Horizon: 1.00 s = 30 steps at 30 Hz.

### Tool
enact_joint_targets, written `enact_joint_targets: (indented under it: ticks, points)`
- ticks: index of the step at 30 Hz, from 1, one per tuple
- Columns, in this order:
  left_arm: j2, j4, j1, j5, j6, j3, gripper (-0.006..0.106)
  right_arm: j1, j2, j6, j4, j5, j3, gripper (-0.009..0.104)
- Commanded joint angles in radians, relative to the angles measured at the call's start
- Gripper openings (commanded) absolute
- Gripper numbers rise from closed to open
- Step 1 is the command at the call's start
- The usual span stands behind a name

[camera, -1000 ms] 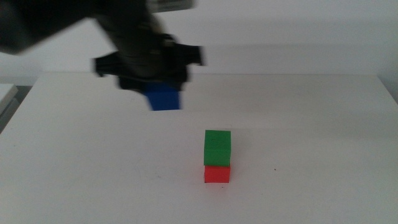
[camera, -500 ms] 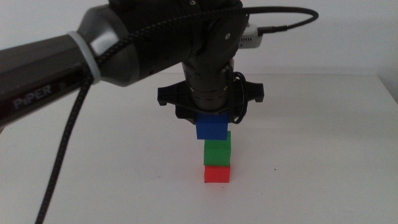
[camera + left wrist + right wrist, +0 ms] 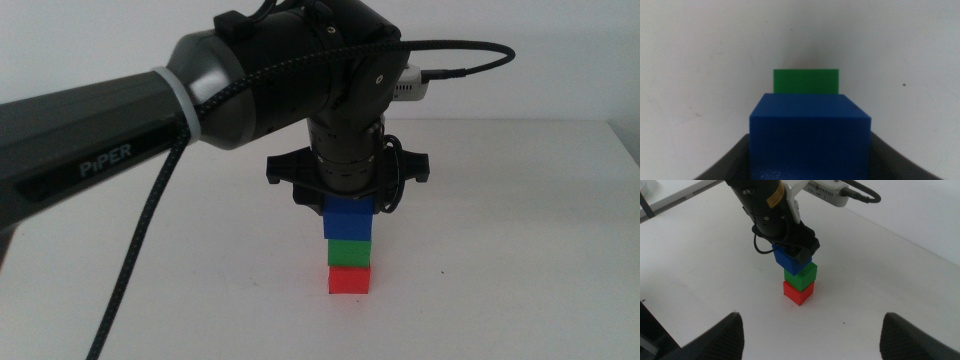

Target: Stack red cubes first, then green, then blue cubes in a specific spot.

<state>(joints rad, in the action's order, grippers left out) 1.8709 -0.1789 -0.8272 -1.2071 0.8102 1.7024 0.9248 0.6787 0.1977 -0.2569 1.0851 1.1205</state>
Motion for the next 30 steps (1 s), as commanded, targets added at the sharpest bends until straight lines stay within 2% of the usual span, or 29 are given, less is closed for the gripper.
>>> enact_joint_targets:
  ticks: [1, 7, 30]
  points:
    - [0.007, 0.008, 0.010, 0.014, 0.000, 0.008, -0.002, 0.002, -0.004, -0.012, -0.006, -0.009, -0.002, 0.087]
    - [0.027, 0.047, 0.031, 0.039, -0.040, 0.008, -0.002, 0.002, -0.004, -0.012, -0.006, -0.009, -0.002, 0.087]
    - [0.048, 0.081, 0.050, 0.054, -0.056, 0.006, -0.002, 0.002, -0.004, -0.012, -0.006, -0.009, -0.002, 0.087]
